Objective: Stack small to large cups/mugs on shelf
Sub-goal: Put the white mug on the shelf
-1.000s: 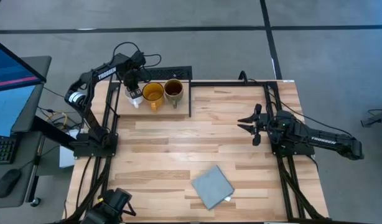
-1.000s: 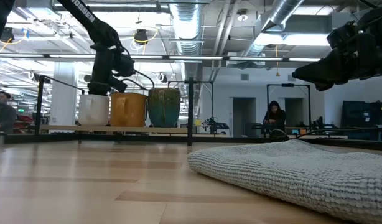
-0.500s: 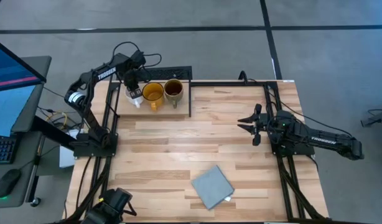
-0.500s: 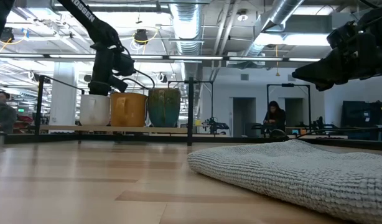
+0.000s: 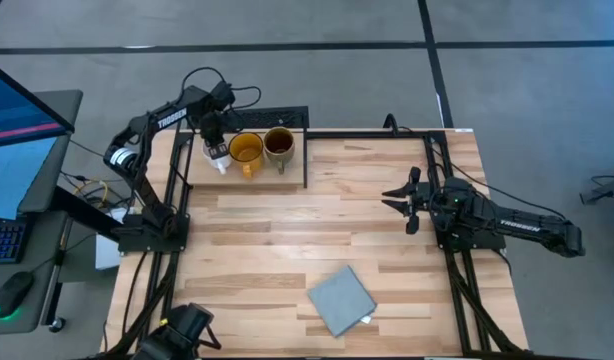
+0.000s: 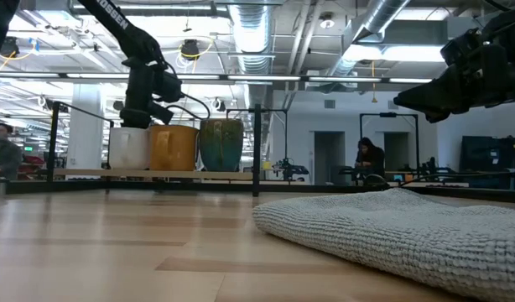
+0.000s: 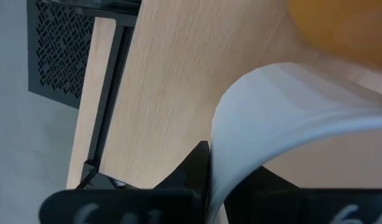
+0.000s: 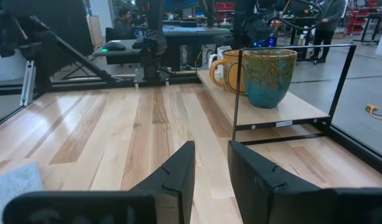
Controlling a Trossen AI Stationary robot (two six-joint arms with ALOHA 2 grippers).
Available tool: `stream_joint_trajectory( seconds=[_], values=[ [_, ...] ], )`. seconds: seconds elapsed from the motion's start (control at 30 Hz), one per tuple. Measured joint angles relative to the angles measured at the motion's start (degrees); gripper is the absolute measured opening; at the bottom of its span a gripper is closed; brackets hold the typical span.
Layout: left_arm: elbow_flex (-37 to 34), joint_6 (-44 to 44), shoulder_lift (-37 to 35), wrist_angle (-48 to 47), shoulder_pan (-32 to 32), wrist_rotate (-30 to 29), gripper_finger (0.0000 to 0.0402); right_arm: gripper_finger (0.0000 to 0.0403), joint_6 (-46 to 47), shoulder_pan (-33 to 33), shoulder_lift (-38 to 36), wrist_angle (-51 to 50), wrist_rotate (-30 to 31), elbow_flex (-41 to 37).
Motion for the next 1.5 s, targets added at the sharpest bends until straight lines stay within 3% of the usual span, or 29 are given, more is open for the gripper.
stream_joint_trajectory(
  seconds=[1.13,1.5],
  values=[
    [0.0,-1.76,0.0,-1.5,-0.92,-1.92,0.0017,0.0118,-0.02,0.0,0.02,0.0,0.0,-0.01],
    [-0.02,-3.6,0.0,-1.5,-0.92,-1.92,0.0081,0.0118,-0.02,-0.02,0.02,0.02,0.0,0.01]
  ],
)
